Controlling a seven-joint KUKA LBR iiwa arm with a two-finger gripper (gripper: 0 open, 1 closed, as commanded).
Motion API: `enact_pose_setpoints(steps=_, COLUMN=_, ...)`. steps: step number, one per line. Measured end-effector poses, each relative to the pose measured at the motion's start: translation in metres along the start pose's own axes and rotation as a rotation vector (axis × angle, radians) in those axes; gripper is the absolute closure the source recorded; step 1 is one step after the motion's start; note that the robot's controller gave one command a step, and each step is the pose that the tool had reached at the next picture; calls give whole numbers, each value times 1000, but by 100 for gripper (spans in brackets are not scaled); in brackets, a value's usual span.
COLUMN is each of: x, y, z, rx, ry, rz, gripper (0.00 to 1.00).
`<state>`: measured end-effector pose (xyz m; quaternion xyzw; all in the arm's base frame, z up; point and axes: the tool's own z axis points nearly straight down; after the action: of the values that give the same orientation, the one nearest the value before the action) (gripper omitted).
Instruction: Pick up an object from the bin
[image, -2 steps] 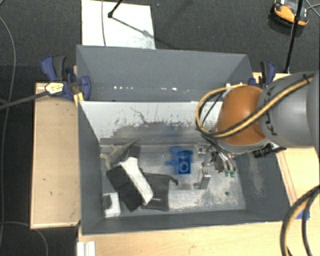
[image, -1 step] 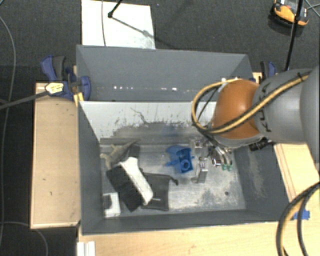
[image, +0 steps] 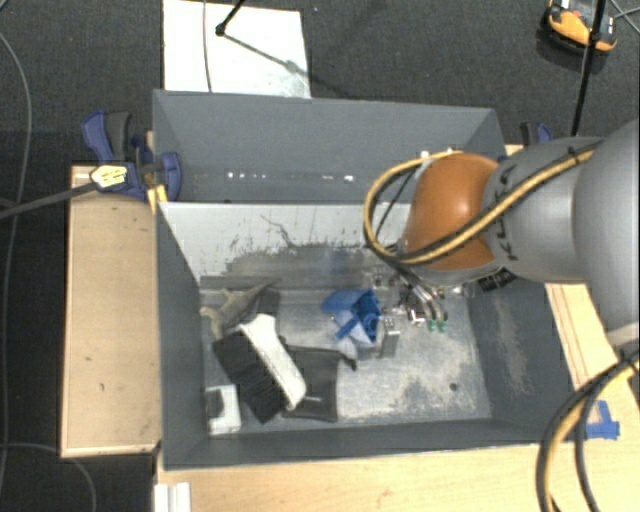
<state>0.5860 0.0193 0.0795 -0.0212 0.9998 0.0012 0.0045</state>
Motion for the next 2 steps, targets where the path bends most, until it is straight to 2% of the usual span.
enact_pose_setpoints(steps=1, x=-10, y=37, z=8, rx=2, ry=-6, rz=-213, gripper=100)
enact_pose_setpoints(steps=2, x=-10, y=37, z=8, rx=2, ry=-6, rz=-214, gripper=100)
